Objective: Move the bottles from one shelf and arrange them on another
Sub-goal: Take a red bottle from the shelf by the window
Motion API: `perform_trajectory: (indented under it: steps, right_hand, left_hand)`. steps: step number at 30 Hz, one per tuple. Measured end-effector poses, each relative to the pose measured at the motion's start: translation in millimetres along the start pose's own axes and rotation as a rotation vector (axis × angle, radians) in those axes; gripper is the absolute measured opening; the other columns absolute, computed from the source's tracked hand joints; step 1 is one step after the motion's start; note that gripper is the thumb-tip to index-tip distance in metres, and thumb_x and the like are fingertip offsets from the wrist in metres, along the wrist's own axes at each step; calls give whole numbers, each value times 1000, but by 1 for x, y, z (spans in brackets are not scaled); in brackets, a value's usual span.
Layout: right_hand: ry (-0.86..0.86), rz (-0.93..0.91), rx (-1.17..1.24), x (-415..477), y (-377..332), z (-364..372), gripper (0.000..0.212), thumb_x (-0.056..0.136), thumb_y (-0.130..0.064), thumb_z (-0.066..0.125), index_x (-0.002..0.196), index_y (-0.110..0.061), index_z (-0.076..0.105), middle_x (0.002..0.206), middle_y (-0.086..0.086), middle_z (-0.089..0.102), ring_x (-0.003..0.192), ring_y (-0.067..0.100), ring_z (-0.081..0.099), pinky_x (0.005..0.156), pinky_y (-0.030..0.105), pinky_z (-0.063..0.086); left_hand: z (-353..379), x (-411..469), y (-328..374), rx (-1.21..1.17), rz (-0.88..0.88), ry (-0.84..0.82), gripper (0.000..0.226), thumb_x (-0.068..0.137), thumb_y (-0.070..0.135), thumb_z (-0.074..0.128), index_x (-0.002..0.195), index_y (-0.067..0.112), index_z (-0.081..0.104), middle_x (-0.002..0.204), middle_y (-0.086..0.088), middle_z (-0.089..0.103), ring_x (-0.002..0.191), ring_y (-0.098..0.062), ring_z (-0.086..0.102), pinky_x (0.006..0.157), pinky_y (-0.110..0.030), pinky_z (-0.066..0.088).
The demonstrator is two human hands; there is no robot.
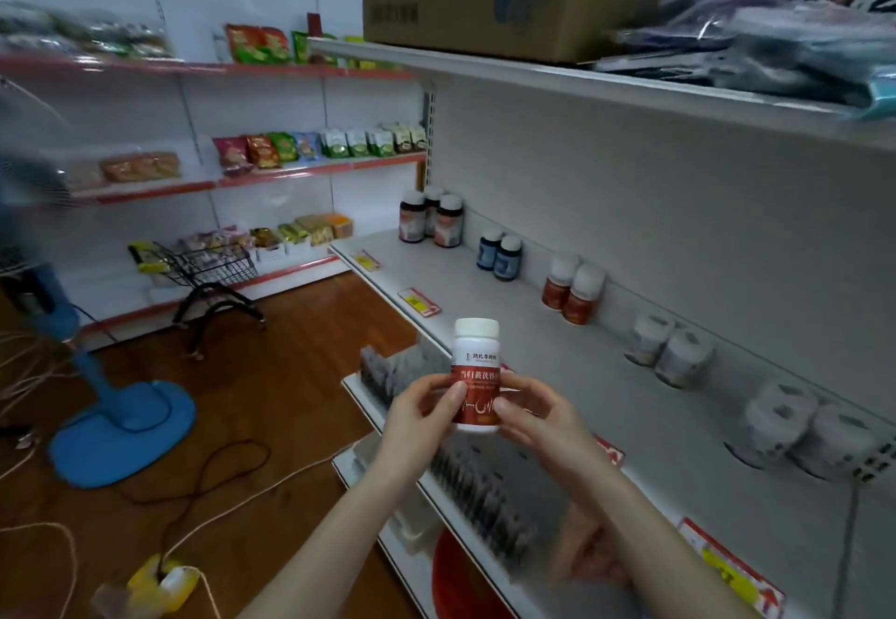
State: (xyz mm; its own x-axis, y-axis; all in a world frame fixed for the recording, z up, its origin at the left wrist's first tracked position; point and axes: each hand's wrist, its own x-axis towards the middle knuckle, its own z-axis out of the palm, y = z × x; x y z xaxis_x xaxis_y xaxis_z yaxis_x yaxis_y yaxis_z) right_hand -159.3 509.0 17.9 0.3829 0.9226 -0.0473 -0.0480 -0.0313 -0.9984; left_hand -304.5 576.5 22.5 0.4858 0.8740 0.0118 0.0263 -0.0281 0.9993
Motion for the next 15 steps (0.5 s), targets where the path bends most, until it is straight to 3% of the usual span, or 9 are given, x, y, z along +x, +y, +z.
perform_trajectory:
  steps: [4,7,11,15]
  right_hand:
    - [2,24,24,77,-3,7,26,82,-4,63,100,-22,61,100,6,65,93,19,63,83,30,53]
    - [19,2,39,124,-18,14,27,82,-3,62,104,-18,60,102,6,64,92,17,63,76,20,55]
    - [26,-12,-35,169,-32,24,25,82,-10,65,103,-24,61,108,6,66,100,19,64,78,22,54]
    - [93,-4,-80,202,-34,28,26,84,-14,63,109,-23,59,110,4,66,100,14,65,74,19,54]
  left_hand:
    - [-16,74,2,-7,-22,-16,32,88,28,55,117,14,57,110,-5,66,100,-15,63,88,-32,54]
    - [-29,121,13,-34,3,-29,33,88,27,54,119,17,54,110,-1,63,102,-11,61,84,-23,53]
    - [-44,167,19,-52,12,-46,29,88,28,54,116,19,55,109,-1,62,102,-13,61,86,-27,53]
    - [-52,217,18,-13,21,-109,30,89,26,53,117,14,56,104,-3,64,94,-13,63,72,-19,53]
